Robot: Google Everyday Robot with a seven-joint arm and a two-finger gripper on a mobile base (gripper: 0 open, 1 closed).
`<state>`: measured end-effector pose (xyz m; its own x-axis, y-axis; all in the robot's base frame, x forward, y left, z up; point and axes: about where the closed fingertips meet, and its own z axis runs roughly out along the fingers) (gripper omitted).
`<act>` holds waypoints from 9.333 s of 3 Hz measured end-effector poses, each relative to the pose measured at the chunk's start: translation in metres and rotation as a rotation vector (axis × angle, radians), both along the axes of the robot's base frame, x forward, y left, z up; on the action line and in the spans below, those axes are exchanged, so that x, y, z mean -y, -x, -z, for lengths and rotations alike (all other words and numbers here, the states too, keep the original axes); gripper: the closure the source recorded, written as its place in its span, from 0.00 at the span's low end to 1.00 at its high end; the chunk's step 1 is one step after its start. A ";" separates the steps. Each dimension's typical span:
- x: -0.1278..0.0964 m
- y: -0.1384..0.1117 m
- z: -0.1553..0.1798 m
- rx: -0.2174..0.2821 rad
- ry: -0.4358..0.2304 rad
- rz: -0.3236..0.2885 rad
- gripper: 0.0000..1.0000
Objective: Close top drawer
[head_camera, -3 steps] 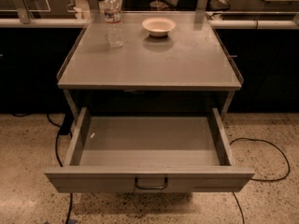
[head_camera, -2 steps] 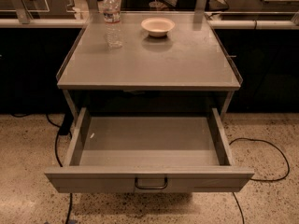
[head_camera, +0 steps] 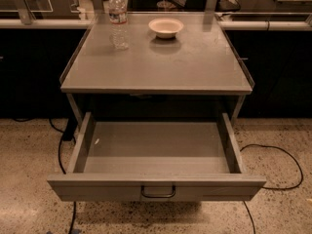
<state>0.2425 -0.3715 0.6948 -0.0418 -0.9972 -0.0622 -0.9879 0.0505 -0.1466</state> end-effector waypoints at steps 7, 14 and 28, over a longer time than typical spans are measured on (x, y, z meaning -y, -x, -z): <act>-0.060 -0.002 0.059 -0.068 0.012 -0.108 0.00; -0.096 -0.089 0.057 -0.179 -0.141 -0.100 0.00; -0.099 -0.091 0.023 0.067 -0.071 -0.147 0.00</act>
Offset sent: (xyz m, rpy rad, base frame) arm 0.0385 -0.0010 -0.0460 0.0965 0.0580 -0.0941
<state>0.3330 -0.2722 0.6716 0.1109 -0.9852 -0.1307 -0.9736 -0.0813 -0.2131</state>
